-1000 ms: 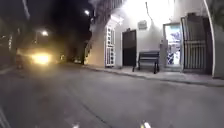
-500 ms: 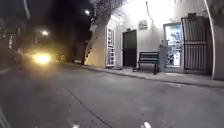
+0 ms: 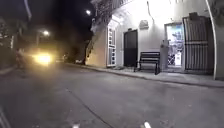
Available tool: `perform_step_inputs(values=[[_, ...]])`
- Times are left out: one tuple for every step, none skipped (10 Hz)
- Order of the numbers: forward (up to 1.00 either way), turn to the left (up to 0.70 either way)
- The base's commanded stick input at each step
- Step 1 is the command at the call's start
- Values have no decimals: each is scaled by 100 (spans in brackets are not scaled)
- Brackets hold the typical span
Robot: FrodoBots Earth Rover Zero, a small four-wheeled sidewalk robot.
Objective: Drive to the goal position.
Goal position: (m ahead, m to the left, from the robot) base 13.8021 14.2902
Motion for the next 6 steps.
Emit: perform_step_inputs(values=[[0, 70], [0, 70], [0, 70], [0, 70], [0, 70], [0, 70]])
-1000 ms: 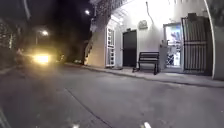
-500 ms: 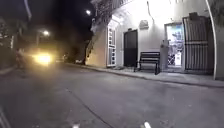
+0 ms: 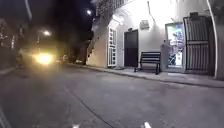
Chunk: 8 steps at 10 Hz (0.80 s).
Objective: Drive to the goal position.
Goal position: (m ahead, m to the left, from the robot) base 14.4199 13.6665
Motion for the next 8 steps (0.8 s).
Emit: perform_step_inputs(values=[[0, 70], [0, 70], [0, 70], [0, 70], [0, 70], [0, 70], [0, 70], [0, 70]])
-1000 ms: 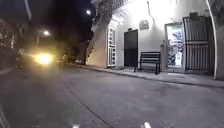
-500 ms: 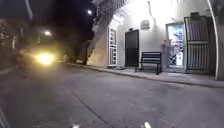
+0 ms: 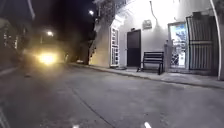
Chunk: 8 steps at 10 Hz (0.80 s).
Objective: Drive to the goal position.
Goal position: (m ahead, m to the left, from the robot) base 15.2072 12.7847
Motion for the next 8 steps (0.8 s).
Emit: perform_step_inputs(values=[[0, 70], [0, 70], [0, 70], [0, 70], [0, 70], [0, 70], [0, 70], [0, 70]])
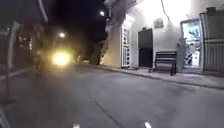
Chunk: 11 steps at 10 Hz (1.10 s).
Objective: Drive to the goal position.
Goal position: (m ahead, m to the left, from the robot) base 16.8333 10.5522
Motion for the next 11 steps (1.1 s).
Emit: perform_step_inputs(values=[[0, 70], [0, 70], [0, 50], [0, 0], [0, 0], [0, 0], [0, 0], [0, 0], [0, 0], [0, 0], [0, 0]])
